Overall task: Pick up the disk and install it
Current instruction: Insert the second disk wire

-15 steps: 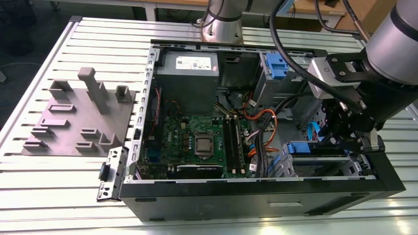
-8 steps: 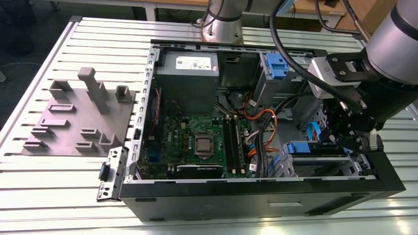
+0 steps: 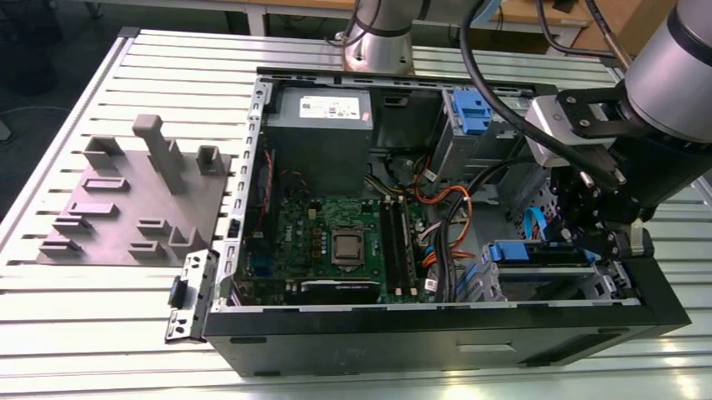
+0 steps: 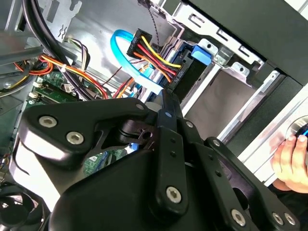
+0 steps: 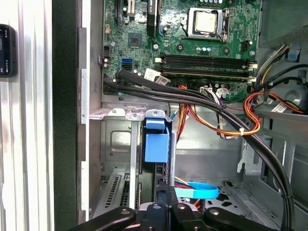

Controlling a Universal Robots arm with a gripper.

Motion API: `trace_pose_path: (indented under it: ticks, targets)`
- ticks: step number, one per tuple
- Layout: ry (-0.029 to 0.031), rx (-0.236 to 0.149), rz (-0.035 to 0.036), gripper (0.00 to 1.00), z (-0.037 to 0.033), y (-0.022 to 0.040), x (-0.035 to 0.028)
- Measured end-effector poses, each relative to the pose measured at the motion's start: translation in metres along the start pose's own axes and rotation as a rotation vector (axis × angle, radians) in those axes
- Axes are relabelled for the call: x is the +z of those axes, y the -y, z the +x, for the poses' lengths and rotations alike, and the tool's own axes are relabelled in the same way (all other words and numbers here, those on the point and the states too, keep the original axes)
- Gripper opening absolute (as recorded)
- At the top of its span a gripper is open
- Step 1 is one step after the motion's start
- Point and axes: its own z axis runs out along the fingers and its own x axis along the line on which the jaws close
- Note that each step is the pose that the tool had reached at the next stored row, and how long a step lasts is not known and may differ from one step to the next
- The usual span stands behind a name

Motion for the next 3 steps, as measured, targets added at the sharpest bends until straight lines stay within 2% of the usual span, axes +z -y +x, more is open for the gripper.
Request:
trace_pose_path:
  ticks: [3]
  targets:
    - [0.0,0.0,-0.0006,0.11,-0.0001,0.0001,-0.0008]
